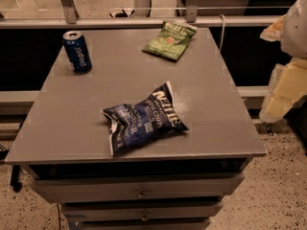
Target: Pick blue chip bag
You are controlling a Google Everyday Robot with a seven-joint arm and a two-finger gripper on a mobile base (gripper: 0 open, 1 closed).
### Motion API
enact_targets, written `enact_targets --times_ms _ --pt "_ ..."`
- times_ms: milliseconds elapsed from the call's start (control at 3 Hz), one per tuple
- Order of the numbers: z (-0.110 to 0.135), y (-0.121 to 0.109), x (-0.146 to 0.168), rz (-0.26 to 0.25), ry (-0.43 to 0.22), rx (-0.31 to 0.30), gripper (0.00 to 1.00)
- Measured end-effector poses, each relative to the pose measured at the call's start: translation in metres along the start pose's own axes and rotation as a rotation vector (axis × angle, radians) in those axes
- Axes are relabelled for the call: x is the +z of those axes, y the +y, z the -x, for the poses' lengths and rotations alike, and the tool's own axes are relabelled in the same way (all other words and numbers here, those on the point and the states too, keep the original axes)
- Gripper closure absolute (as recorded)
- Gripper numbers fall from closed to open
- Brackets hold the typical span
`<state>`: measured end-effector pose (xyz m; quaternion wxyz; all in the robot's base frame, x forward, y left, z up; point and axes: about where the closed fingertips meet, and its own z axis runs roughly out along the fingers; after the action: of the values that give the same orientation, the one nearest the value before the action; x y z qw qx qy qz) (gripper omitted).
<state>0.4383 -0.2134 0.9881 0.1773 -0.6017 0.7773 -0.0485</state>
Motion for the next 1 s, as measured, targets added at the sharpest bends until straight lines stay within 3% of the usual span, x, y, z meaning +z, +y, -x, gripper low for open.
enact_targets --times_ms 667,1000 --pt "0.004 0.001 0.005 0.002 -0.019 0.000 0.00" --pt "0.025 0.009 0.042 0.042 -0.099 0.002 0.00"
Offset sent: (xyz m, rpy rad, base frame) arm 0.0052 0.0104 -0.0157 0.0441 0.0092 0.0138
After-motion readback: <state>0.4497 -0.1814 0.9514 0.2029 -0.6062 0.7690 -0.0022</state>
